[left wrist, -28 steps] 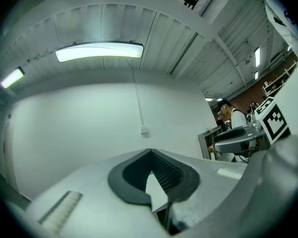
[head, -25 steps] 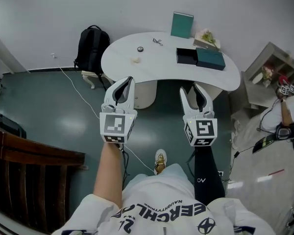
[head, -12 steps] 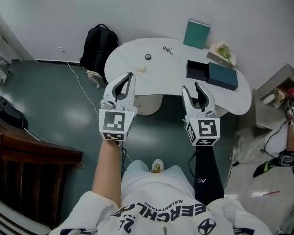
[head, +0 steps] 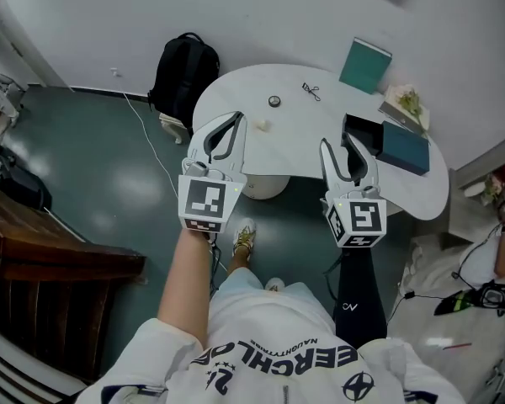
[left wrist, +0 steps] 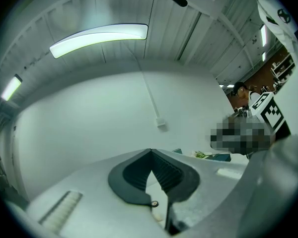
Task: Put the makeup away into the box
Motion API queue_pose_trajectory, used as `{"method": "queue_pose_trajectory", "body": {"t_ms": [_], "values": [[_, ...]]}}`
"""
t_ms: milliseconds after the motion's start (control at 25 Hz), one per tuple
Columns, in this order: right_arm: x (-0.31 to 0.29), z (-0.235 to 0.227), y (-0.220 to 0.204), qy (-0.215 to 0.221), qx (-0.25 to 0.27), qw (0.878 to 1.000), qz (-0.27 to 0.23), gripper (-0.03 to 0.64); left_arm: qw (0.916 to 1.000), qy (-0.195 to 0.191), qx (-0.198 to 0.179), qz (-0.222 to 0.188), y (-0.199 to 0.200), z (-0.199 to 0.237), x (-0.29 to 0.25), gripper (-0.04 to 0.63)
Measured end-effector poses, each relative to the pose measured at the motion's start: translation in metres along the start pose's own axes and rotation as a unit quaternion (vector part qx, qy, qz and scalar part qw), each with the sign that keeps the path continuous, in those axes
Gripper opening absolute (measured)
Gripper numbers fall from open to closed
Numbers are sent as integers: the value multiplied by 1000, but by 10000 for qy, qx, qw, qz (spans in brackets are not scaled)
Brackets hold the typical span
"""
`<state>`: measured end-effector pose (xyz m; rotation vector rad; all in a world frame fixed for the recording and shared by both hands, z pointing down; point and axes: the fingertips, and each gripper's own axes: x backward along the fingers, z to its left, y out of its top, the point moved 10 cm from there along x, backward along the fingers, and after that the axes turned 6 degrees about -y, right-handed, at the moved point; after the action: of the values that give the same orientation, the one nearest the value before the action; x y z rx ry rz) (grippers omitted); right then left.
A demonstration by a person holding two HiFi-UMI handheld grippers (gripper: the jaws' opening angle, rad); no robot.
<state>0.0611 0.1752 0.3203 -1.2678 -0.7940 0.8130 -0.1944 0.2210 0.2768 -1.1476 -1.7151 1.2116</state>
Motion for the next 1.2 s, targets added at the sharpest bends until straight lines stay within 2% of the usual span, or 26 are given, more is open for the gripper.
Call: {"method": "queue_pose_trajectory", "body": {"t_ms": [600, 920, 1200], "values": [[-188, 8, -1, -312, 258, 9992, 52, 196, 9970, -686, 194, -313, -56, 144, -155, 8], [-240, 10, -6, -514, 318, 9980, 169, 172, 9943, -988, 299, -273, -77, 182, -204, 8], [-253, 12, -10, -661, 444, 9965, 261, 169, 9906, -1261, 402, -337, -89, 185, -229, 8]]}}
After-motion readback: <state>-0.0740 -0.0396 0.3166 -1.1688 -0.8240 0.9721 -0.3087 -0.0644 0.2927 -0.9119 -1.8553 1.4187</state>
